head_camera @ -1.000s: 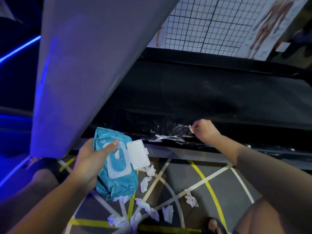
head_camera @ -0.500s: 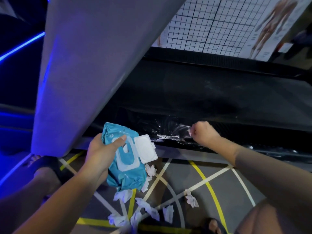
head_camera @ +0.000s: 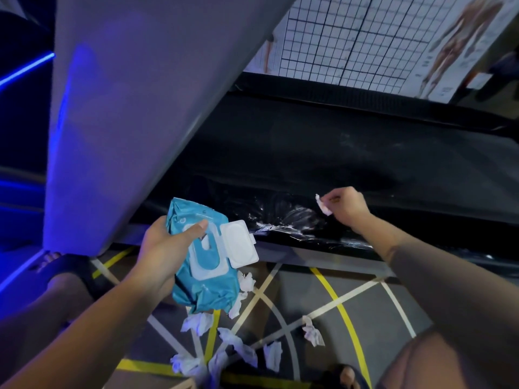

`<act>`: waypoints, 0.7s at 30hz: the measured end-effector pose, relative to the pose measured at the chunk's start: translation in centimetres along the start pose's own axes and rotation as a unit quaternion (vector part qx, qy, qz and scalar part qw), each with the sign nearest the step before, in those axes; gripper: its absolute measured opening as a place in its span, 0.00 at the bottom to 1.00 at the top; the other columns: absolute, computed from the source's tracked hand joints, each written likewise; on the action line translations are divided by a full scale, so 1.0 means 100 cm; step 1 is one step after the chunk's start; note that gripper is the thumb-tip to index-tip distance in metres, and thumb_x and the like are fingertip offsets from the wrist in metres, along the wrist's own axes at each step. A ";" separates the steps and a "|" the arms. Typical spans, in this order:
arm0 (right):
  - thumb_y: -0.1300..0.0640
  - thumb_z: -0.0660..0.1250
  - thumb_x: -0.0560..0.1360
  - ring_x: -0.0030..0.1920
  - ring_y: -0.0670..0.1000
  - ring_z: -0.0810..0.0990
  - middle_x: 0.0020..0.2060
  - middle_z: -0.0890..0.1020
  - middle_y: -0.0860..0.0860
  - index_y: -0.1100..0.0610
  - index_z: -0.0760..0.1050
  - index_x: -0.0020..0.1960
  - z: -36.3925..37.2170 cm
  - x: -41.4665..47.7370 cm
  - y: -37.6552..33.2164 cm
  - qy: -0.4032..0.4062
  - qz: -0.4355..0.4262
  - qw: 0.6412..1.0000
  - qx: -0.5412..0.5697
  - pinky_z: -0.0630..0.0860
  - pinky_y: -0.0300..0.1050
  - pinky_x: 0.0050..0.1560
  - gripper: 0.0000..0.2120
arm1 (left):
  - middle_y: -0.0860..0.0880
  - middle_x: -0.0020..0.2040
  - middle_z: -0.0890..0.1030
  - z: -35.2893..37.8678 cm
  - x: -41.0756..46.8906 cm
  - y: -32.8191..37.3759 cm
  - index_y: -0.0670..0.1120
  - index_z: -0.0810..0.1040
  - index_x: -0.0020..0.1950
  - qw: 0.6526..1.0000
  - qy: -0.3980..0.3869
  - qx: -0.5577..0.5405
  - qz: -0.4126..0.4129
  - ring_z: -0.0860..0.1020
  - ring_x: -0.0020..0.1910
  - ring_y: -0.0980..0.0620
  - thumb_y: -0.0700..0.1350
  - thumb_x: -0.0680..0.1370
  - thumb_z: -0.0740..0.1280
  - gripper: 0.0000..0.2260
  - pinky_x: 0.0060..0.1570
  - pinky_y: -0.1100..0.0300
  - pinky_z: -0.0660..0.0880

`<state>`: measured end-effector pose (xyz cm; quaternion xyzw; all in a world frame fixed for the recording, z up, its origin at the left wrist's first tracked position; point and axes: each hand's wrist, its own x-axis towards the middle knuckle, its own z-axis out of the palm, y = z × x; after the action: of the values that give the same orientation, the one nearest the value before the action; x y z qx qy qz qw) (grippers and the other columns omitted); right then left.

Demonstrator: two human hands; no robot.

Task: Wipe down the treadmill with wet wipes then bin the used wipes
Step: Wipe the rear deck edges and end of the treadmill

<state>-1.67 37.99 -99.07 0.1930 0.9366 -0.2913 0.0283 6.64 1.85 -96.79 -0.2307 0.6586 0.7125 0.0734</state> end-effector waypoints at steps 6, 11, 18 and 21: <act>0.63 0.64 0.81 0.46 0.50 0.80 0.53 0.84 0.52 0.49 0.84 0.47 0.023 0.000 -0.004 -0.058 -0.056 0.994 -0.069 0.72 0.38 0.46 0.14 | 0.43 0.47 0.89 -0.005 0.003 0.000 0.43 0.83 0.56 1.000 0.000 -0.003 0.002 0.88 0.46 0.40 0.43 0.78 0.77 0.10 0.51 0.37 0.84; 0.64 0.65 0.80 0.52 0.47 0.79 0.49 0.82 0.46 0.51 0.85 0.49 0.011 -0.006 -0.014 -0.157 -0.166 0.963 -0.140 0.71 0.37 0.51 0.12 | 0.43 0.47 0.88 -0.005 0.002 -0.001 0.42 0.83 0.55 1.000 -0.006 0.000 0.006 0.88 0.46 0.40 0.43 0.78 0.77 0.09 0.52 0.39 0.84; 0.55 0.71 0.78 0.54 0.48 0.78 0.51 0.77 0.43 0.49 0.84 0.59 -0.001 -0.003 -0.011 -0.191 -0.217 0.931 -0.225 0.74 0.41 0.55 0.11 | 0.43 0.47 0.88 -0.006 0.003 -0.002 0.42 0.83 0.55 1.000 -0.005 0.005 0.001 0.88 0.46 0.40 0.43 0.78 0.77 0.09 0.52 0.38 0.84; 0.52 0.76 0.74 0.55 0.50 0.77 0.52 0.76 0.46 0.49 0.82 0.62 0.001 0.001 -0.004 -0.196 -0.228 0.921 -0.247 0.73 0.42 0.56 0.17 | 0.43 0.46 0.89 -0.007 0.006 -0.002 0.42 0.83 0.56 1.000 -0.008 0.008 -0.002 0.88 0.46 0.41 0.44 0.78 0.77 0.10 0.51 0.39 0.84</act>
<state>-1.91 37.64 -98.92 -0.0997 0.9732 -0.0810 0.1906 6.31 1.10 -97.25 -0.2260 0.6634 0.7086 0.0819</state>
